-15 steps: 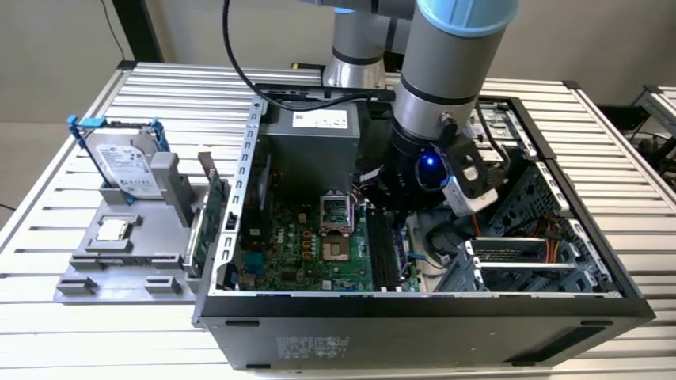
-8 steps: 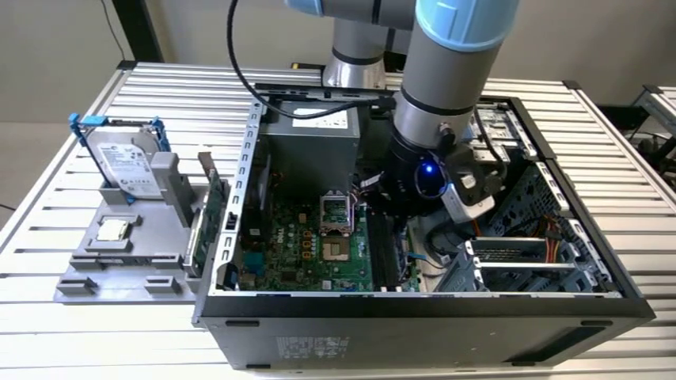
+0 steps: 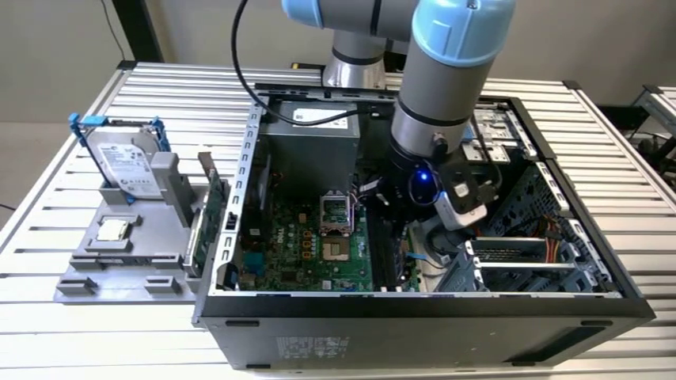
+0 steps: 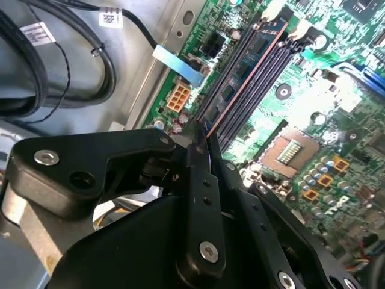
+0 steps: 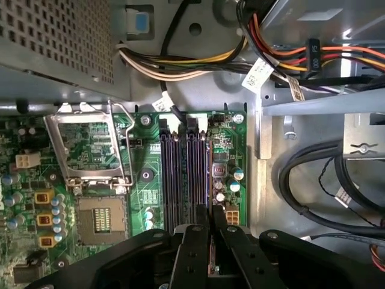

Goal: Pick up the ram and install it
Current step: 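Insert the ram into the slot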

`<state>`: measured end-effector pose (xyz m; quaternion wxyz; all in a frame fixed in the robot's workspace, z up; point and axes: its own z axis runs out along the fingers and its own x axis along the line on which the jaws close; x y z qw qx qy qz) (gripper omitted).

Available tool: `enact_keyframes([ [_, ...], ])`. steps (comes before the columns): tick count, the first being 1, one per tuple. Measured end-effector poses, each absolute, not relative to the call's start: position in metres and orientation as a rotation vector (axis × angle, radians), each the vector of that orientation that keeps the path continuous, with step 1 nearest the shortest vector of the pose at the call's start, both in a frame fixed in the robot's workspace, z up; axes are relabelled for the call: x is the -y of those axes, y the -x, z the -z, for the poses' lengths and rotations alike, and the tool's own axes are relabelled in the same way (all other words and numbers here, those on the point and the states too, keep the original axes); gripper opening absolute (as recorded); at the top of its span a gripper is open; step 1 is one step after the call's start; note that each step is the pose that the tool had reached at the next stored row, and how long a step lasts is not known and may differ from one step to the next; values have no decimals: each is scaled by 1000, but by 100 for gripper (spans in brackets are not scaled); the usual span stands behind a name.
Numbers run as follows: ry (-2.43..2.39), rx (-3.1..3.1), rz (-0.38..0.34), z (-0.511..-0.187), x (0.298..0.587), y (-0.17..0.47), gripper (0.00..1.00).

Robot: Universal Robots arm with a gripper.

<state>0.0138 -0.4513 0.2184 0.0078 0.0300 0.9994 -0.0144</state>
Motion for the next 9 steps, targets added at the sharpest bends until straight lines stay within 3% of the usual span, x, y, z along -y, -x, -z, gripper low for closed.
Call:
enact_keyframes([
  [9, -94, -3125, 44, -217, 451, -15, 0],
])
